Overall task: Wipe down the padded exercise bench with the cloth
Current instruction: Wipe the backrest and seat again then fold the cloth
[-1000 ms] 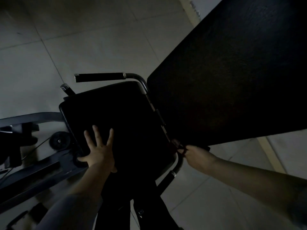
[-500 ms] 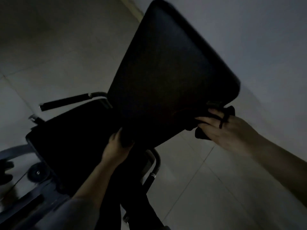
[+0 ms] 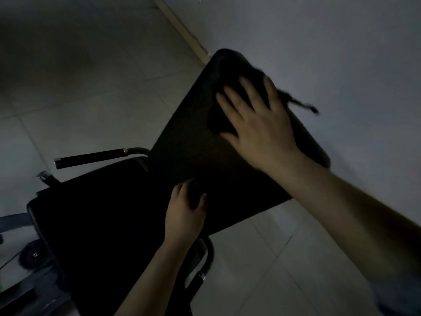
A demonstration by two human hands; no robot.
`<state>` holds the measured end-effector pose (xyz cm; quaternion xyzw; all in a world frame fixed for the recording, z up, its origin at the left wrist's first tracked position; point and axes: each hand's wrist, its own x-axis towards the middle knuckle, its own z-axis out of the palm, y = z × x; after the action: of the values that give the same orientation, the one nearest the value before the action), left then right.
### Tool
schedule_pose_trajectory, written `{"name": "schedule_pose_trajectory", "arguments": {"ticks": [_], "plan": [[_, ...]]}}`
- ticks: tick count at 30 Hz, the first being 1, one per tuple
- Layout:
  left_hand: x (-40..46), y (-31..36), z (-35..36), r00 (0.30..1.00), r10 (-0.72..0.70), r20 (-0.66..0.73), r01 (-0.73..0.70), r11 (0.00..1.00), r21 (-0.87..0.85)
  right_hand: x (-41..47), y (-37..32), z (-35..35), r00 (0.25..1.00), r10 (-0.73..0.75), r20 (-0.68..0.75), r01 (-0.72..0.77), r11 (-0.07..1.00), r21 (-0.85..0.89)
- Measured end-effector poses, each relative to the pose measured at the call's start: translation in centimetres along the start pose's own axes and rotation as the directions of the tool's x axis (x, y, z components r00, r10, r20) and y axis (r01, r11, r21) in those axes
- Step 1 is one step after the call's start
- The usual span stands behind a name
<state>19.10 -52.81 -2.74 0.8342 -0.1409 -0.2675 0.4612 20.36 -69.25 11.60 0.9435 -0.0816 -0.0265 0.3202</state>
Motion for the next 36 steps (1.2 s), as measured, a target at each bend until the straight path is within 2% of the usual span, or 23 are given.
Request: {"name": "schedule_pose_trajectory", "arguments": {"ticks": [2,5,8,10,11,13,15,18,21,23,25,27,29,31,33,36], "plan": [[0.7,0.4,-1.2,0.995,0.065,-0.076,-0.065,0.998,0.001,6.4,-1.5,-0.1,0.997,0.049,0.056,-0.045,0.997,-0.066],[1.3,-2.7,-3.7,0.993,0.010,-0.121,0.015,0.978,0.207,10.0,-4.0,0.0,0.989,0.101,0.109,-0.089,0.990,-0.112],[1.6,-8.1,-6.7,0.995,-0.096,-0.026,0.096,0.859,0.503,3.3,-5.6,1.4,0.990,0.060,0.127,-0.055,0.997,-0.046],[1.2,-12.2,-8.5,0.978,-0.192,0.079,0.114,0.814,0.570,-3.8,-6.5,2.1,0.985,0.076,0.153,-0.081,0.996,0.024],[0.9,-14.0,-9.3,0.958,-0.247,0.143,0.115,0.792,0.599,-6.9,-7.0,2.2,0.977,0.093,0.190,-0.106,0.993,0.057],[0.4,-16.7,-10.5,0.875,-0.407,0.261,0.144,0.735,0.663,-10.2,-7.5,2.5,0.961,0.120,0.249,-0.139,0.989,0.059],[0.5,-18.0,-10.8,0.805,-0.498,0.323,0.174,0.718,0.674,-8.9,-7.9,3.0,0.963,0.143,0.227,-0.147,0.989,0.001],[0.5,-18.5,-10.0,0.825,-0.472,0.309,0.157,0.719,0.677,-2.5,-9.0,3.3,0.976,0.161,0.146,-0.163,0.987,0.002],[0.5,-19.0,-9.2,0.832,-0.470,0.296,0.180,0.732,0.657,5.0,-10.0,3.6,0.979,0.144,0.147,-0.139,0.989,-0.044],[0.2,-19.2,-9.1,0.838,-0.474,0.271,0.199,0.727,0.657,6.9,-10.4,3.9,0.986,0.109,0.126,-0.100,0.992,-0.079],[0.3,-19.4,-9.0,0.854,-0.455,0.251,0.195,0.728,0.657,4.4,-10.4,4.2,0.986,0.081,0.143,-0.068,0.993,-0.099],[0.4,-19.4,-8.9,0.864,-0.442,0.243,0.193,0.735,0.650,-1.6,-10.9,4.8,0.977,0.007,0.214,0.011,0.997,-0.081],[0.3,-19.3,-8.8,0.862,-0.442,0.247,0.195,0.740,0.644,-7.9,-11.5,5.0,0.937,-0.085,0.338,0.091,0.996,-0.001],[0.3,-19.5,-8.7,0.868,-0.444,0.222,0.206,0.729,0.652,-11.1,-11.8,5.2,0.914,-0.112,0.389,0.101,0.994,0.047],[0.4,-19.7,-8.5,0.875,-0.434,0.214,0.201,0.729,0.654,-9.3,-11.7,4.9,0.931,-0.113,0.348,0.113,0.993,0.020],[0.3,-20.1,-8.5,0.877,-0.426,0.222,0.194,0.737,0.648,-1.2,-11.3,4.9,0.965,-0.084,0.247,0.109,0.990,-0.093]]}}
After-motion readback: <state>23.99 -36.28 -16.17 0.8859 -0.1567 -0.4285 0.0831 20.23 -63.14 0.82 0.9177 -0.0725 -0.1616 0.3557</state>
